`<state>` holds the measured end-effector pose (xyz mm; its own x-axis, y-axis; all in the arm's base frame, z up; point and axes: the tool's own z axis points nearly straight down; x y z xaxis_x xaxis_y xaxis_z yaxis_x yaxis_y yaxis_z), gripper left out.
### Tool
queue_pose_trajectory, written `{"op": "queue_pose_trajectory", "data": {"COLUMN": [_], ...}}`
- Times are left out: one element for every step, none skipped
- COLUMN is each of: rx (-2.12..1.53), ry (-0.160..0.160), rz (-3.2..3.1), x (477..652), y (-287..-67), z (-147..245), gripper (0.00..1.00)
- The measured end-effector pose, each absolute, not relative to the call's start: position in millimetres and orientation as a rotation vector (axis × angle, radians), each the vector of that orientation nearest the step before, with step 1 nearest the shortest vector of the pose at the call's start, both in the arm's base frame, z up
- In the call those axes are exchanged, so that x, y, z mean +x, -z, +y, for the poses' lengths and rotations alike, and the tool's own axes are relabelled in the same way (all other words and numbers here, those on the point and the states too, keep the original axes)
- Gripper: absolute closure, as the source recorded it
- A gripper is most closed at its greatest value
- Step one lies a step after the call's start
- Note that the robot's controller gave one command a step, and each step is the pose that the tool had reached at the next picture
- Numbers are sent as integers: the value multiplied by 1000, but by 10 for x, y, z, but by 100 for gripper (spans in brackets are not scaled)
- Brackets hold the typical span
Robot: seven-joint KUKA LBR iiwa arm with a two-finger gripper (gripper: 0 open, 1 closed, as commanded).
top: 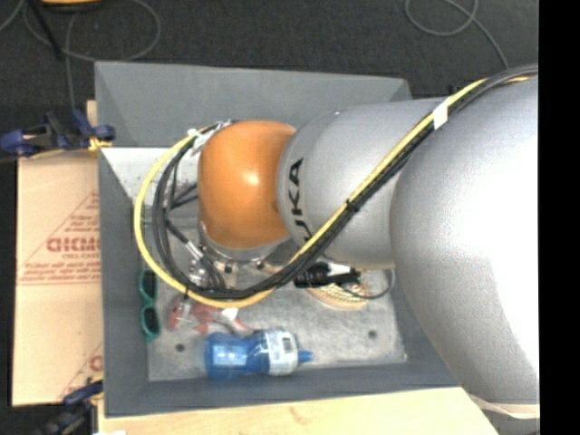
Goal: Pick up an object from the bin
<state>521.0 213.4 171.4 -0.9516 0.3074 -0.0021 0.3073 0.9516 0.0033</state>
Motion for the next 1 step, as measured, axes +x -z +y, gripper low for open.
{"op": "queue_pose_trajectory", "data": {"rx": [448], "ry": [2], "rz": [3114], "x": [5193], "y": [-2233], "z": [2102], "gripper": [100]}}
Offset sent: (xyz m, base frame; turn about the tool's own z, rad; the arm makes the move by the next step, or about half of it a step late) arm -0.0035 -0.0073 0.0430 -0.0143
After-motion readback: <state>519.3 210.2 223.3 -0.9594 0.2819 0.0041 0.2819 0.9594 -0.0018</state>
